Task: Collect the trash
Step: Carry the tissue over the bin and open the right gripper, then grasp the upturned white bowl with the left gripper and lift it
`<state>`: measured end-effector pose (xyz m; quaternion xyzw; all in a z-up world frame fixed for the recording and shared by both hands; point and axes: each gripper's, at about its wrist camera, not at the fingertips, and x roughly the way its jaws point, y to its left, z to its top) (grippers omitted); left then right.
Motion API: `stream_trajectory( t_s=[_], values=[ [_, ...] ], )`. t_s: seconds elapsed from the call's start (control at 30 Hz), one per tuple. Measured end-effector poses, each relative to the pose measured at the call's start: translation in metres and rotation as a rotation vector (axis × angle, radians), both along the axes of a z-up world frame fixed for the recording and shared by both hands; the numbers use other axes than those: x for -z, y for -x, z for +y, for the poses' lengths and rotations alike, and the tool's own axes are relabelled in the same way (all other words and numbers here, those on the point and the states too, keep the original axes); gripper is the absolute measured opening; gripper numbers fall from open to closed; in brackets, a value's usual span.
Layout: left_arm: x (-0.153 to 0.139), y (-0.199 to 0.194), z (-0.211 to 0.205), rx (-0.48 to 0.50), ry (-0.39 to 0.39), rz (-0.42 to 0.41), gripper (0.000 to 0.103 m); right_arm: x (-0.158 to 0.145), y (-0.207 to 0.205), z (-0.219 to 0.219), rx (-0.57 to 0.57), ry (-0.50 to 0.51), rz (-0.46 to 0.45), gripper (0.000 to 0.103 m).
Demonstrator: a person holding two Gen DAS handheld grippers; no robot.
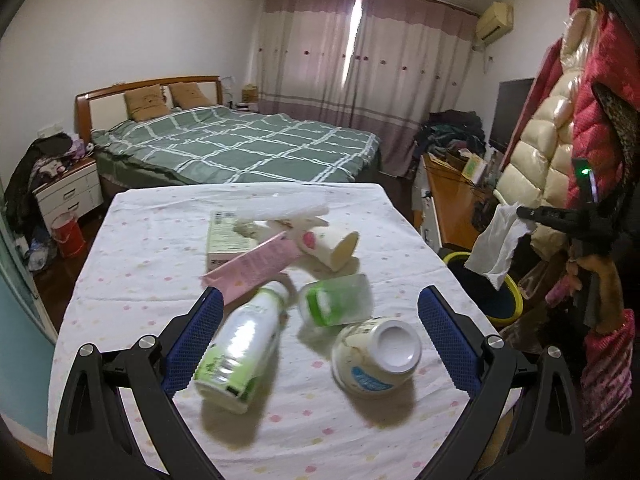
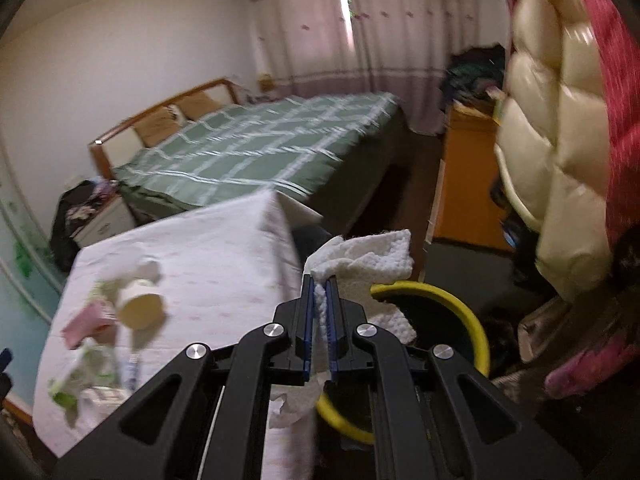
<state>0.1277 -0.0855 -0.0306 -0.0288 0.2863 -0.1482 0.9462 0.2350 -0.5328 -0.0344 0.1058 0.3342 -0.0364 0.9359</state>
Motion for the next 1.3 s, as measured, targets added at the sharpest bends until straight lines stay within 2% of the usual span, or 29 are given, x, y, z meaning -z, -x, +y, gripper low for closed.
stream_trajectory(
  t_s=[0.13, 0.4, 0.5, 0.57, 0.63, 0.67, 1.03, 1.3],
  values=[
    [0.000, -0.005, -0.015, 0.029, -0.012, 0.007, 0.096, 0.033, -0.016, -0.022, 0.040, -0.005, 0.080, 0.007],
    [0.007, -0.016, -0.035, 0.068, -0.034, 0.045, 0.096, 0.101, -0.036, -0.037, 0.087, 0.003, 0.226, 0.007],
    [0.009, -0.020, -0.040, 0.083, -0.036, 0.053, 0.096, 0.117, -0.040, -0.040, 0.104, 0.028, 0.263, 0.013],
    [0.011, -0.021, -0.043, 0.092, -0.038, 0.056, 0.096, 0.125, -0.040, -0.043, 0.111, 0.044, 0.283, 0.027],
    [0.012, -0.021, -0.045, 0.100, -0.039, 0.060, 0.096, 0.127, -0.039, -0.043, 0.115, 0.055, 0.286, 0.035],
    [0.013, -0.022, -0.047, 0.106, -0.039, 0.063, 0.096, 0.128, -0.038, -0.043, 0.118, 0.063, 0.285, 0.036],
    [0.027, -0.022, -0.054, 0.161, -0.027, 0.096, 0.096, 0.111, -0.019, -0.033, 0.111, 0.052, 0.244, 0.037],
    [0.054, -0.033, -0.062, 0.199, -0.011, 0.167, 0.096, 0.101, 0.013, -0.020, 0.104, 0.044, 0.191, 0.041]
  ],
)
